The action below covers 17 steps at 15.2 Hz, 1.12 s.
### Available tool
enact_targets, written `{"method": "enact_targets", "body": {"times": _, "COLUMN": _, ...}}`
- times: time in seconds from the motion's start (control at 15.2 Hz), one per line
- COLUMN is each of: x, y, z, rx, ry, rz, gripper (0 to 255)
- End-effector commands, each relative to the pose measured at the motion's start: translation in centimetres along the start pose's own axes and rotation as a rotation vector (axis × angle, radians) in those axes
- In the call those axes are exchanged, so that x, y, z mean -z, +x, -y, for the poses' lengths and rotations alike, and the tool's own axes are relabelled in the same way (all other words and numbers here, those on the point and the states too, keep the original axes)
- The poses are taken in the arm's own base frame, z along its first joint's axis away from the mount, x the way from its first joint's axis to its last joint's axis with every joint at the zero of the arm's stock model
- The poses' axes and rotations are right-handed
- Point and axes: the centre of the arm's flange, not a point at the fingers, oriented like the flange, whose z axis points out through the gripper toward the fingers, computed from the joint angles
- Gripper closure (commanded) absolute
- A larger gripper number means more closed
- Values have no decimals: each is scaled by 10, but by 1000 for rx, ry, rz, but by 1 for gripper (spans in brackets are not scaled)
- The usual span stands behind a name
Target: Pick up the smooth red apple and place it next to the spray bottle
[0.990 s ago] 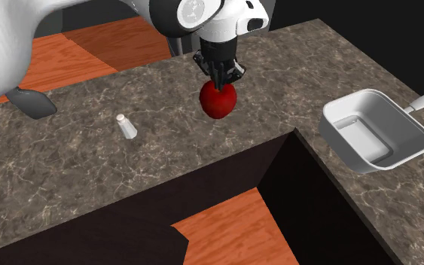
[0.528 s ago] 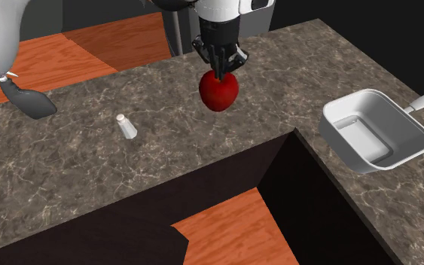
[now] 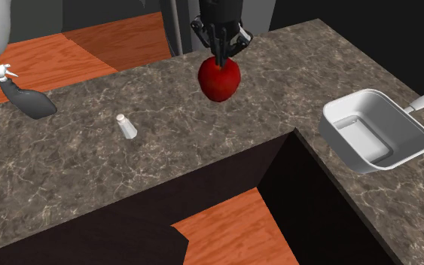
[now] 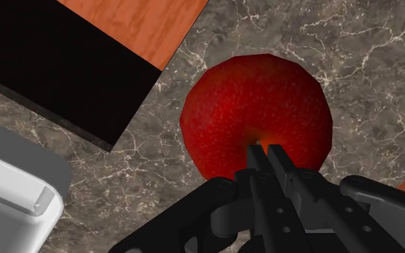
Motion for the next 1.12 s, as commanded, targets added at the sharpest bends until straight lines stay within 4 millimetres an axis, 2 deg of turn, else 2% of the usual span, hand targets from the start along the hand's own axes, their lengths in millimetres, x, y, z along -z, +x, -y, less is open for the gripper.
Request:
{"method": "enact_targets", "body": {"times": 0.0, "x": 10, "y": 1, "z": 1, "rx": 0, "ry": 0, "rz": 0, "gripper": 255}}
{"method": "enact_targets", "body": {"times": 0.73, "x": 67, "y": 9, "z": 2, "rx": 0, "ry": 0, "rz": 0, "gripper": 255}}
{"method": "enact_targets", "body": {"times": 1.06, "x": 69, "y": -16, "z": 63, "rx": 0, "ry": 0, "rz": 0, "gripper": 255}}
